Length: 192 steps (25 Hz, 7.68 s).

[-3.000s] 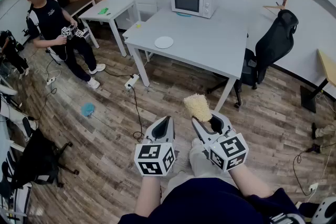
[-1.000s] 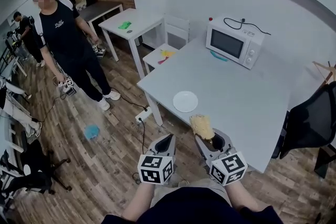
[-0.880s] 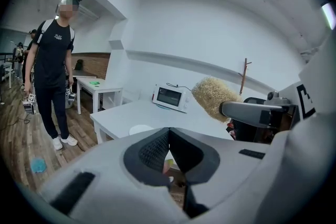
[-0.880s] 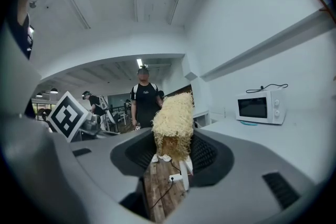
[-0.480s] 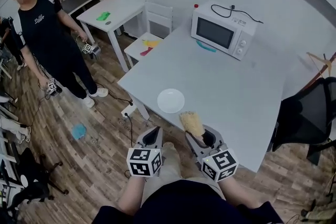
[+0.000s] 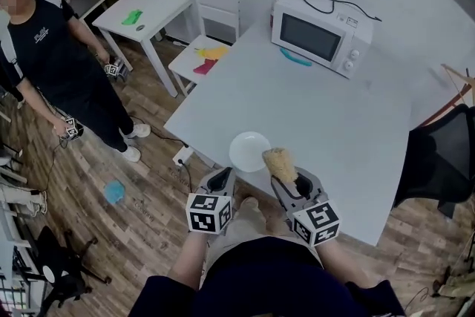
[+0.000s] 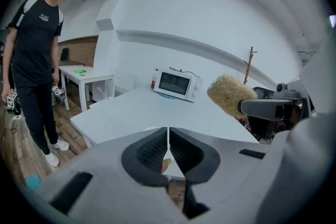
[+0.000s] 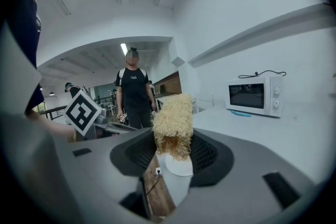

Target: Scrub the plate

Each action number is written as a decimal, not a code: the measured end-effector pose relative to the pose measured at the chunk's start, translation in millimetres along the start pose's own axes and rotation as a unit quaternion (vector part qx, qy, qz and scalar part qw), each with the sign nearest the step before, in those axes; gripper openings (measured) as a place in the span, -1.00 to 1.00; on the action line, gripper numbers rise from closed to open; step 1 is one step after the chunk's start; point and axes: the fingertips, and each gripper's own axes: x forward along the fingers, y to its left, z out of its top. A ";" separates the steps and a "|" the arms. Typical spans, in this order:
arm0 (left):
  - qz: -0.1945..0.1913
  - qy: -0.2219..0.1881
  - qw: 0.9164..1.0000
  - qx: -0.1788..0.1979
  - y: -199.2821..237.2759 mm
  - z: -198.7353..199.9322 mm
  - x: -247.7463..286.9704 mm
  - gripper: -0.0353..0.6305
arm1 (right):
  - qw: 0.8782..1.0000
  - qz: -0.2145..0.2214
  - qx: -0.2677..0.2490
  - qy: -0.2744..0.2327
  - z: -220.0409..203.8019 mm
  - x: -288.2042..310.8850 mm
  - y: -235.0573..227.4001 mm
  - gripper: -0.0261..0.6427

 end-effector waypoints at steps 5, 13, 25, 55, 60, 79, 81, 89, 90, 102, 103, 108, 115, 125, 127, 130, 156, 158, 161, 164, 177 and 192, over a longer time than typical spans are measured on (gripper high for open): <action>-0.017 0.042 0.999 0.002 26.7 -19.2 42.4 -0.84 | 0.999 -0.016 0.009 0.028 -13.7 33.1 -15.9 -0.40; -0.013 0.097 0.995 -0.034 66.7 -43.4 109.4 -0.37 | 0.997 -0.017 0.006 0.077 -39.7 67.9 -31.8 -0.40; -0.038 0.192 0.978 -0.079 91.2 -69.9 155.7 -0.42 | 0.994 -0.044 0.020 0.098 -50.0 100.8 -54.3 -0.40; -0.078 0.125 0.985 -0.088 100.2 -10.6 145.8 -0.77 | 0.980 -0.085 0.015 0.179 -127.5 186.1 -77.0 -0.40; -0.077 0.123 0.985 -0.089 100.6 -11.2 146.9 -0.77 | 0.985 -0.025 0.004 0.171 -120.5 195.5 -48.0 -0.40; -0.038 0.119 0.988 -0.088 113.3 -14.1 150.9 -0.77 | 0.981 0.053 0.001 0.184 -129.4 179.9 -21.2 -0.40; -0.038 0.119 0.988 -0.086 112.6 -14.2 150.7 -0.77 | 0.984 0.031 0.003 0.177 -123.8 180.5 -37.8 -0.40; -0.033 0.119 0.990 -0.073 109.4 -13.8 149.1 -0.77 | 0.978 -0.001 -0.022 0.207 -127.7 194.5 -69.7 -0.40; -0.030 0.122 0.989 -0.073 110.9 -16.0 148.1 -0.77 | 0.976 0.003 -0.027 0.214 -132.8 195.2 -66.6 -0.40; -0.004 0.123 0.989 -0.079 123.3 -21.0 149.9 -0.76 | 0.975 0.058 -0.013 0.214 -150.7 187.4 -33.3 -0.40; -0.002 0.122 0.990 -0.077 123.7 -20.2 150.8 -0.76 | 0.975 0.069 -0.012 0.213 -151.2 185.5 -28.1 -0.40; 0.005 0.118 0.991 -0.070 124.3 -17.7 154.8 -0.76 | 0.967 0.133 -0.013 0.215 -154.1 177.4 -0.4 -0.40; 0.009 0.125 0.990 -0.068 126.8 -25.4 158.5 -0.76 | 0.972 0.116 -0.015 0.202 -146.7 175.3 0.5 -0.40; 0.003 0.167 0.986 -0.014 115.2 -44.4 181.1 -0.74 | 0.987 -0.046 0.051 0.143 -129.7 129.1 -60.4 -0.40; 0.005 0.174 0.985 0.002 112.8 -46.2 186.5 -0.72 | 0.987 -0.065 0.063 0.131 -125.4 120.8 -68.2 -0.40; 0.009 0.172 0.985 0.026 109.7 -46.6 190.0 -0.72 | 0.986 -0.081 0.079 0.122 -125.3 110.3 -73.6 -0.40; 0.062 0.066 0.995 -0.046 28.3 -57.4 18.0 -0.79 | 0.993 -0.012 0.095 0.068 -95.6 10.6 -3.3 -0.40; 0.065 0.060 0.995 -0.045 18.0 -60.3 3.3 -0.80 | 0.994 -0.008 0.094 0.061 -90.6 -0.4 3.6 -0.40; 0.070 0.055 0.995 -0.044 5.7 -65.7 -18.9 -0.82 | 0.995 -0.002 0.089 0.051 -86.6 -15.4 15.1 -0.40; 0.068 0.050 0.996 -0.036 -3.0 -69.3 -37.3 -0.84 | 0.996 -0.004 0.075 0.044 -85.2 -28.3 24.4 -0.40; 0.037 0.039 0.999 -0.010 -37.3 -83.3 -81.0 -0.84 | 0.998 -0.011 0.068 0.015 -90.5 -70.6 65.1 -0.40; 0.018 0.022 0.999 -0.015 -50.6 -84.7 -85.4 -0.84 | 0.998 -0.021 0.058 -0.002 -82.2 -80.0 67.9 -0.40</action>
